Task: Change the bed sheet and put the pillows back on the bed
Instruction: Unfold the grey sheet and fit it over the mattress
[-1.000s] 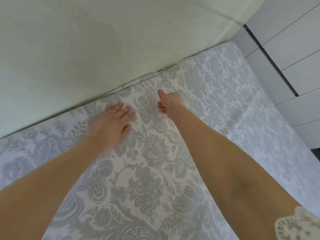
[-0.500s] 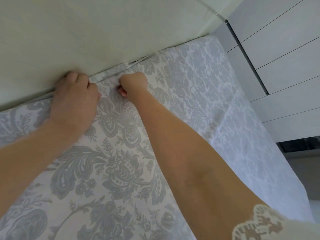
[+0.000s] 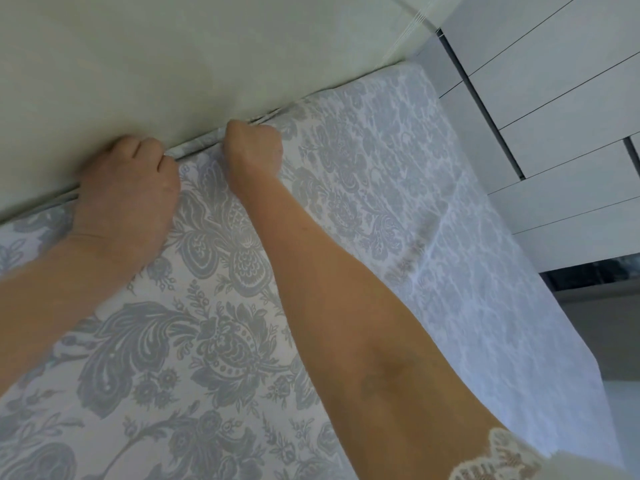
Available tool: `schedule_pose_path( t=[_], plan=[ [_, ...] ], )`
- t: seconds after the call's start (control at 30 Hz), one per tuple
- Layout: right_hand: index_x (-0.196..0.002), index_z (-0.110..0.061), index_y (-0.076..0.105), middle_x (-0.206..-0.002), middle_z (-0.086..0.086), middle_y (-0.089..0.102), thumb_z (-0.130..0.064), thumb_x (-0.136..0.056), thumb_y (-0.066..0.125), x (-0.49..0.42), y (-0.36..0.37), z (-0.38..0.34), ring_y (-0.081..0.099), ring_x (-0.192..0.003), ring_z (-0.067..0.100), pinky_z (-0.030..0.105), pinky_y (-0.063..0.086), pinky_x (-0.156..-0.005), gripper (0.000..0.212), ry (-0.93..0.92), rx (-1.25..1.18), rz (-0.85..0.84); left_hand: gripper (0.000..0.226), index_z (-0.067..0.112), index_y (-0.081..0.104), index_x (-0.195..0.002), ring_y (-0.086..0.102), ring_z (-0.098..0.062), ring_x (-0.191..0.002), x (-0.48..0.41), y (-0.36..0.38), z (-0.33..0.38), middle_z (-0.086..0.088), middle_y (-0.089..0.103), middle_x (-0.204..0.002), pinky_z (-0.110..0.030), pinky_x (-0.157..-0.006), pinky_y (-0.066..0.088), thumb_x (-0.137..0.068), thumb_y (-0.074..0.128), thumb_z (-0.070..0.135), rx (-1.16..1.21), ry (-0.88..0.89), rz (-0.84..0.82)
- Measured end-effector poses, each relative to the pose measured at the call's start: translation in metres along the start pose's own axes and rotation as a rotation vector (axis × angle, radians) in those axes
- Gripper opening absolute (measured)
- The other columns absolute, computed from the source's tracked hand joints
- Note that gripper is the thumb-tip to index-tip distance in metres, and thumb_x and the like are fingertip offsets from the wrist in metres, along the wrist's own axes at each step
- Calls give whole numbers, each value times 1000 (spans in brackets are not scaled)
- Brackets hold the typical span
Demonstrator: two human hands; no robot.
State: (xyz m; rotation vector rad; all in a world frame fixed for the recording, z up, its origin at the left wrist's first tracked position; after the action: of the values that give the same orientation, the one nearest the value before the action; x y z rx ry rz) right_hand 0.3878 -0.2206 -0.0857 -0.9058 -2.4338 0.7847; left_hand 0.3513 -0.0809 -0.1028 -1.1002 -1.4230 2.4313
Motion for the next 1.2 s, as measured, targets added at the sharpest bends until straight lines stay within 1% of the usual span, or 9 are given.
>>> schedule_pose_path(
  t=[0.17,0.27,0.37,0.47,0.57,0.7,0.87,1.0,1.2],
  plan=[
    [-61,-7,50,-66,11,53,-12,-83,53,-5,18,22,52,-68,28,34,44,-69,24,-56,32,-103,12,-2,43,-77,43,-37,-72,12,26,-12,-24,40,-74,-45,-63,35,-80,32,2,-71,-107,-111],
    [-60,-2,54,-62,14,57,-11,-81,55,-15,15,34,54,-59,27,35,45,-59,23,-34,-7,-232,54,-15,48,-98,48,-41,-88,14,62,-20,-30,47,-89,-46,-78,33,-95,15,28,-27,-131,-200],
    [-59,-11,47,-59,8,50,-12,-83,54,-39,-38,52,46,-55,22,31,38,-55,25,-5,-71,-82,43,-13,51,-116,52,-46,-99,-4,55,13,-34,54,-110,-53,-88,41,-94,30,18,-63,-54,-177],
    [-108,-4,56,-101,10,61,-38,-92,50,-78,-112,92,59,-93,26,35,46,-79,38,63,208,125,48,-7,54,-125,48,-46,-120,-32,53,61,-30,52,-129,-55,-102,38,-92,33,22,-6,159,-152],
    [-141,-2,35,-138,15,47,-50,-94,45,-107,-155,119,46,-126,30,39,39,-101,68,165,351,74,55,1,50,-133,39,-39,-133,-54,88,76,-22,45,-141,-49,-113,24,-95,26,32,-7,184,-288],
    [-140,2,37,-133,14,50,-51,-95,46,-137,-168,132,51,-115,28,35,41,-91,70,241,192,-7,66,2,43,-138,35,-34,-137,-54,119,71,-19,40,-145,-40,-116,12,-93,19,43,1,87,-300],
    [-114,-3,57,-87,1,56,-66,-87,43,-170,-141,104,57,-87,20,33,48,-80,70,80,299,87,59,1,46,-137,38,-35,-134,-53,119,72,-20,45,-142,-46,-115,21,-94,29,39,-18,85,-291],
    [-113,-11,56,-99,3,62,-69,-85,43,-191,-104,63,60,-96,22,36,49,-90,65,42,277,-21,59,4,46,-137,38,-33,-134,-56,118,70,-18,44,-143,-43,-115,18,-93,29,39,-38,73,-298],
    [-91,-12,49,-70,-1,51,-62,-87,48,-218,-78,47,53,-66,16,30,49,-68,50,115,325,-95,57,5,48,-137,39,-34,-134,-58,120,69,-18,44,-143,-43,-115,19,-92,33,37,-31,66,-297]
  ],
)
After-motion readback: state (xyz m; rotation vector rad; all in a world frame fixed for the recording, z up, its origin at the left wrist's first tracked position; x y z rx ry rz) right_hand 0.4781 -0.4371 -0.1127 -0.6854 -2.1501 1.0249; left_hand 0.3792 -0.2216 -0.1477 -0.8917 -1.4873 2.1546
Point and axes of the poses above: each hand's wrist, its own x-axis away from the middle knuckle, its own y-axis out of the palm, z = x × y, the point moved 6 cm from there along -x, towards the middle knuckle
